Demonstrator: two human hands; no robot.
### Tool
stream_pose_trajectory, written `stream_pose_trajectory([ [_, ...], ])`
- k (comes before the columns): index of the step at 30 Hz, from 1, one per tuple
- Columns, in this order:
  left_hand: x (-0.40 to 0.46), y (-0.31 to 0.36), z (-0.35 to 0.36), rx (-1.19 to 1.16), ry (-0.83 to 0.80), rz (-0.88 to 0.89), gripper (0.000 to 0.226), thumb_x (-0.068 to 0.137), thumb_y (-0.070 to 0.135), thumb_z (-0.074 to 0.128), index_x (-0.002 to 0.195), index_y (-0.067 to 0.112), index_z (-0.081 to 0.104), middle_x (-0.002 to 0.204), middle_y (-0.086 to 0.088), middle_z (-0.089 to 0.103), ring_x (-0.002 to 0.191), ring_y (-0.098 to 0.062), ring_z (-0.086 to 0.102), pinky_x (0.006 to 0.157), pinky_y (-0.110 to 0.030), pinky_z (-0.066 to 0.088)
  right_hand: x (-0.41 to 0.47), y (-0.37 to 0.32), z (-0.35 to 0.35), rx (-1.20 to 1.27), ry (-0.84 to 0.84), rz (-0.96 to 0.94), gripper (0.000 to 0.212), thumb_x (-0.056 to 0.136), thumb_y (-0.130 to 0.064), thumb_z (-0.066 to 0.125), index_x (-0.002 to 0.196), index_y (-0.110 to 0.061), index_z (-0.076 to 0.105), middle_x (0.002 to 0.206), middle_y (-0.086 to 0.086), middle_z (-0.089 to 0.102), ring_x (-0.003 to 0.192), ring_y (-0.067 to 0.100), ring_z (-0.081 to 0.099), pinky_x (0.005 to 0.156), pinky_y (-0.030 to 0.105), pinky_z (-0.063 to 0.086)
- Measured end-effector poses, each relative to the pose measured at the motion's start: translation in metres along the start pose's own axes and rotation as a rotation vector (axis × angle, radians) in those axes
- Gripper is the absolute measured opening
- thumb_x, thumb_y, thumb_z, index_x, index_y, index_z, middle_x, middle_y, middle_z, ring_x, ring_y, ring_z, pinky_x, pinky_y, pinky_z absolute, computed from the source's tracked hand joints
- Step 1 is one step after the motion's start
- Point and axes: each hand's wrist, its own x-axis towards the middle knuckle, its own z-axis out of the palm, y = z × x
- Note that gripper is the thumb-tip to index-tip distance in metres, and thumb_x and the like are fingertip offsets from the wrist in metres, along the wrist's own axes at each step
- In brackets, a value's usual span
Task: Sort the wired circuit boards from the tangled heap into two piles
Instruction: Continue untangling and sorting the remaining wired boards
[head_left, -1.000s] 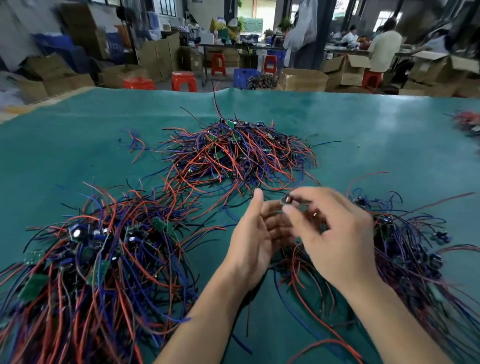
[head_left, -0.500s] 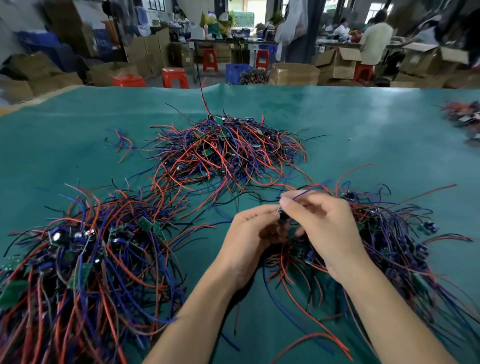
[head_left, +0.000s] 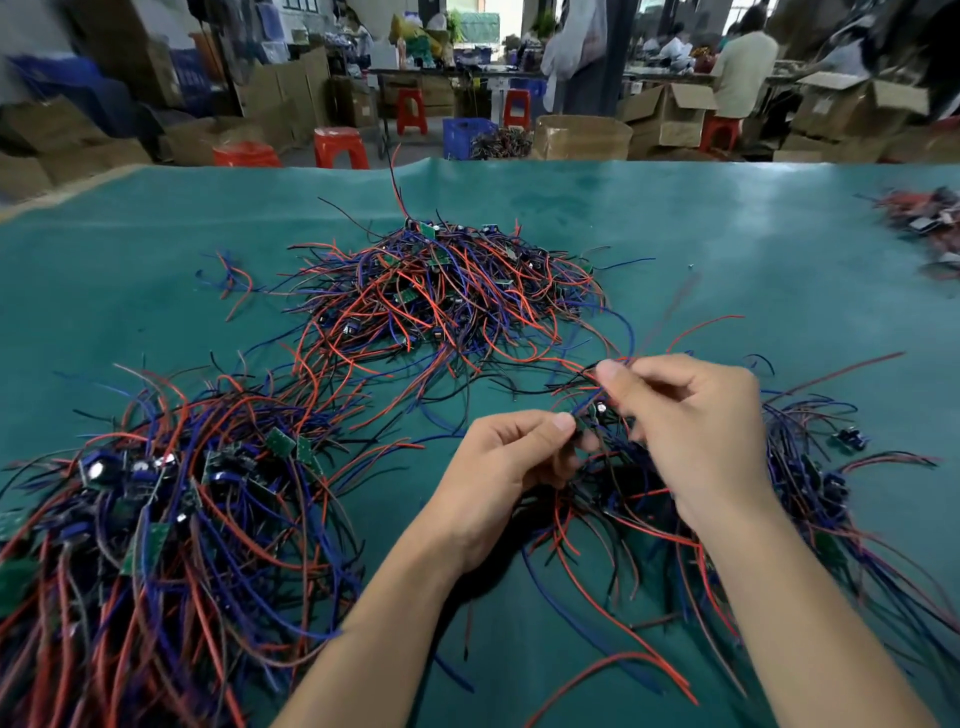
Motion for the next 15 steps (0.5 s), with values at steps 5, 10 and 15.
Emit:
stream_pose_trajectory([
  [5, -0.002, 0.000, 0.001, 0.033, -0.015, 0.004, 0.021, 0.089, 0.028, 0.062, 0.082, 0.014, 0.077, 0.085, -0.010, 0.064, 0.068, -0.008, 0.052, 0.069, -0.022, 0.041, 0.011, -0.001, -0.019, 0.051, 0.313, -0.038, 0.023, 0.084, -0.046, 0.072, 0.068, -0.030, 0.072, 0.057, -0.004, 0.062, 0.049, 0.020, 0.057, 0.054, 0.038, 0.050],
  [10, 0.002, -0.003, -0.004, -0.095, 0.123, 0.019, 0.025, 0.096, 0.023, 0.056, 0.099, 0.004, 0.072, 0.077, -0.001, 0.061, 0.068, -0.010, 0.053, 0.068, -0.019, 0.047, 0.003, -0.018, -0.015, 0.316, 0.468, -0.006, 0.019, 0.089, -0.044, 0.064, 0.084, -0.026, 0.067, 0.064, -0.012, 0.066, 0.045, 0.008, 0.056, 0.043, 0.026, 0.045],
  [15, 0.002, -0.005, -0.003, -0.078, 0.061, 0.050, 0.020, 0.095, 0.018, 0.061, 0.104, 0.002, 0.070, 0.082, 0.000, 0.067, 0.070, -0.008, 0.057, 0.070, -0.019, 0.048, -0.019, -0.018, 0.017, 0.100, -0.053, 0.178, 0.039, 0.075, -0.050, 0.074, 0.103, -0.023, 0.071, 0.079, -0.011, 0.076, 0.070, 0.007, 0.071, 0.067, 0.039, 0.057],
])
